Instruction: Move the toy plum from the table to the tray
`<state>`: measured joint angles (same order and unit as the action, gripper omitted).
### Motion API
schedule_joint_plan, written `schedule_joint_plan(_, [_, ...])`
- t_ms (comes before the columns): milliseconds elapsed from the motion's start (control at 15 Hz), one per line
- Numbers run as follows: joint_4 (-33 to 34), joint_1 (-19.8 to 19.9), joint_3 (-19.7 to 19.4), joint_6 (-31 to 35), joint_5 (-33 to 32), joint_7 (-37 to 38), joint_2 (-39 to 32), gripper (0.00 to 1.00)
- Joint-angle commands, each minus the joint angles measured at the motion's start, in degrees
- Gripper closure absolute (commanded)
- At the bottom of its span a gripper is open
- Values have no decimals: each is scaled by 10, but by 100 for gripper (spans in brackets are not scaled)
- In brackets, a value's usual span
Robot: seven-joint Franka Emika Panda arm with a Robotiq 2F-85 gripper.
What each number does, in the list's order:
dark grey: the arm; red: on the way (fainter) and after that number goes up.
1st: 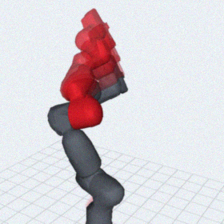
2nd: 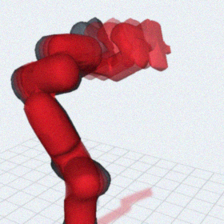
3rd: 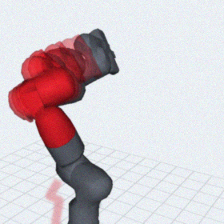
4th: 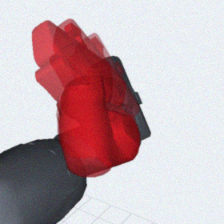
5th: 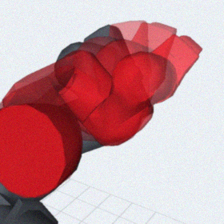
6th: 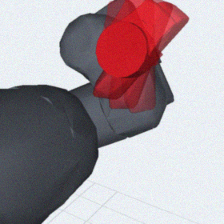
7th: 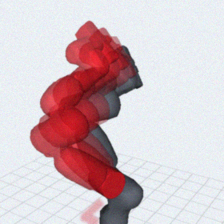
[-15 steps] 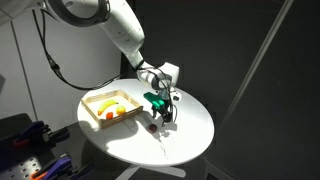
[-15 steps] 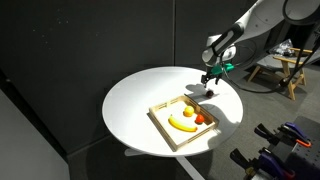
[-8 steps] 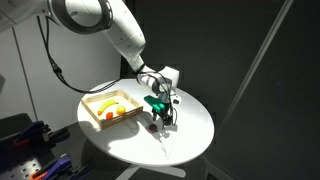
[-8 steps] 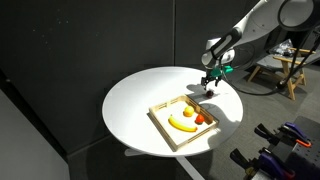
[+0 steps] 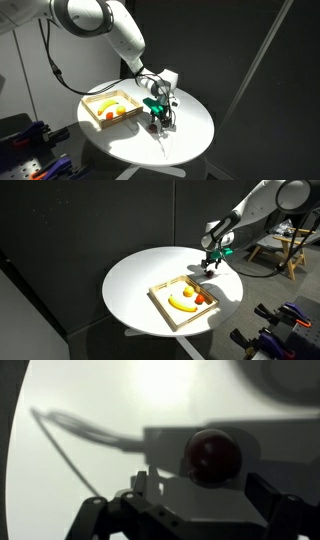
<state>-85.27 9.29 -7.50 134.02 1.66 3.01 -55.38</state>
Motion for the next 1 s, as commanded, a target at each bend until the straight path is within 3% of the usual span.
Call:
schedule_joint_plan(0, [18, 11, 8, -12, -1, -14, -11, 0])
schedule_joint_plan(67, [18, 11, 8, -12, -1, -15, -11, 0])
schedule_joint_plan(133, [18, 10, 7, -12, -1, -14, -12, 25])
schedule_joint_plan(200, [18, 10, 7, -12, -1, -14, -12, 26])
schedule_joint_plan(467, [20, 7, 3, -16, -3, -6, -14, 60])
schedule_joint_plan(600, [18, 3, -1, -20, -3, 3, -10, 72])
schedule_joint_plan(933, [-4, -2, -3, -14, -5, 5, 13, 72])
